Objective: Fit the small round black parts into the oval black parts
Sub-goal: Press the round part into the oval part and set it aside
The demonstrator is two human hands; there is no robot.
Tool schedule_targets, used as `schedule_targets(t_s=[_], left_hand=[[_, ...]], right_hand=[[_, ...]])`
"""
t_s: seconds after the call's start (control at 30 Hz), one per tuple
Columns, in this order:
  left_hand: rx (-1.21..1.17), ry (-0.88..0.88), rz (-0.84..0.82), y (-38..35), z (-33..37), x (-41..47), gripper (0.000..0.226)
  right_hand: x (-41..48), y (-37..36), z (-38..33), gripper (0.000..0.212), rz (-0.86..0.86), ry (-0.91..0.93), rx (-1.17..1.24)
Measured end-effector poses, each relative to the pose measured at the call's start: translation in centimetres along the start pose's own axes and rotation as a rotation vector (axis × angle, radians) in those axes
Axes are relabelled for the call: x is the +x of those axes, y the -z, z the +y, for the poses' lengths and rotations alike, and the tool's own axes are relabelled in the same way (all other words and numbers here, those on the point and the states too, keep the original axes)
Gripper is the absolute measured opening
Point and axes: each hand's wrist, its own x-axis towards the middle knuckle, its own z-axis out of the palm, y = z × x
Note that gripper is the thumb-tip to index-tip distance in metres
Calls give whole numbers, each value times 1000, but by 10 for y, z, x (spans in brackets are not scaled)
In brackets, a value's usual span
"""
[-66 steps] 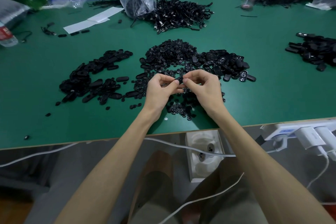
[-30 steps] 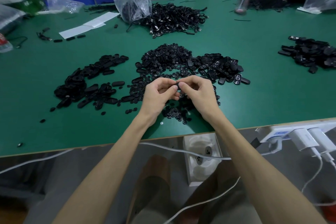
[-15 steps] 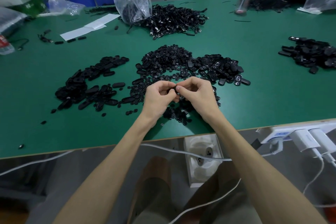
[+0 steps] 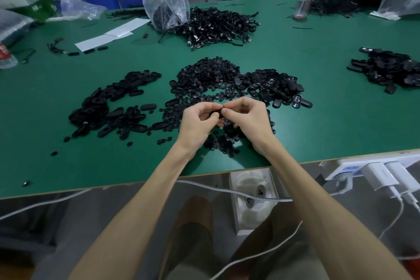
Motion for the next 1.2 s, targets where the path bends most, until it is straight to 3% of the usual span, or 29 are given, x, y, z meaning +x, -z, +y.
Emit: schedule_targets(t_s=[0.23, 0.43, 0.83, 0.97, 1.03, 1.13, 1.2], left_hand=[[99, -54, 12, -4, 1, 0, 19], [-46, -28, -5, 3, -2, 0, 20], [-66, -29, 42, 1, -5, 2, 16], [110, -119, 87, -1, -1, 0, 22], [288, -227, 128, -4, 3, -4, 27], [437, -335, 138, -8, 6, -8, 29], [488, -371, 100, -9, 8, -10, 27]], right_hand=[[-1, 0, -2, 11, -2, -2, -5], [-3, 2, -2, 6, 4, 1, 21], [-1, 0, -1, 10, -15, -12, -9], [-2, -2, -6, 11, -2, 0, -54], [3, -2, -12, 9, 128, -76, 95], [15, 4, -27, 3, 403, -323, 671], [21, 9, -32, 4, 468, -389, 856]])
